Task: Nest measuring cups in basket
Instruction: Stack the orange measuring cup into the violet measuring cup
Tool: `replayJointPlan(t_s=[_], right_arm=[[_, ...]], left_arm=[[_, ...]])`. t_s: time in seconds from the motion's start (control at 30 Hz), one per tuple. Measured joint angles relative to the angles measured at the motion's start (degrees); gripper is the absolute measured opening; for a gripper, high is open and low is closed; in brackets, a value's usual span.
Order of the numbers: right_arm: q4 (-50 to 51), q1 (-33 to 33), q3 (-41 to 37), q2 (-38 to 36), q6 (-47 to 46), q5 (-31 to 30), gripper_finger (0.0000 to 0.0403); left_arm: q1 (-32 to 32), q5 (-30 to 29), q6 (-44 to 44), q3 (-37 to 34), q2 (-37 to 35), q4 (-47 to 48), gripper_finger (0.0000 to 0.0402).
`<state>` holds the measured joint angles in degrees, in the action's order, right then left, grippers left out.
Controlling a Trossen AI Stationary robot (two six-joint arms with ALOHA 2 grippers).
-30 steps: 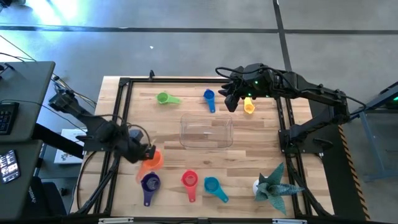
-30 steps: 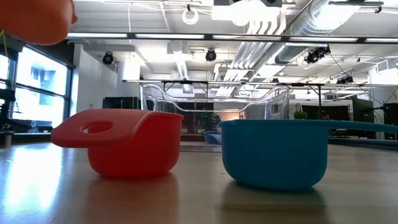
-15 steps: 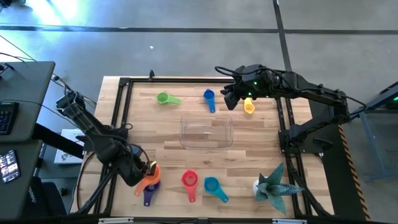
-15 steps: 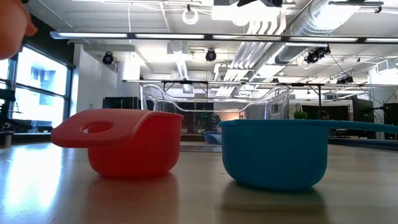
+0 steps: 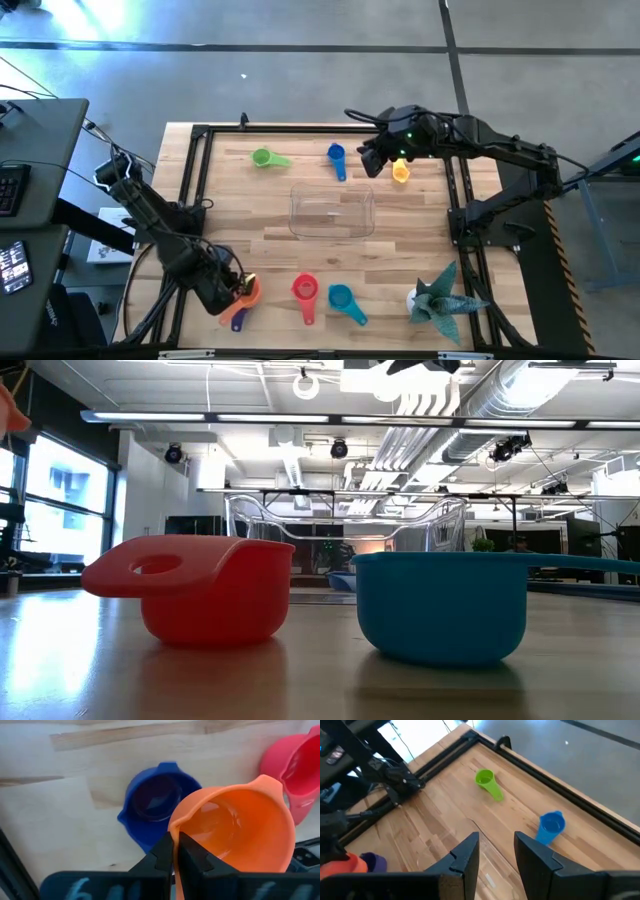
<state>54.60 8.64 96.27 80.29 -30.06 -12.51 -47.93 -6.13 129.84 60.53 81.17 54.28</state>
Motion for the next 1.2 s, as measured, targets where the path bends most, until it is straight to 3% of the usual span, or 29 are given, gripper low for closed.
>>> replayJointPlan(t_s=[0.73,1.2], right_arm=[[3.5,-0.9,0.0,0.0,-1.1,-0.9,0.0114],[3.4,-1.3,0.0,0.0,-1.0,-0.8,0.0114]], left_arm=[[-0.6,0.9,0.5,0.0,0.0,2.4,0.0006],[-0.6,1.5,0.1,0.0,4.6,1.6,0.0006]])
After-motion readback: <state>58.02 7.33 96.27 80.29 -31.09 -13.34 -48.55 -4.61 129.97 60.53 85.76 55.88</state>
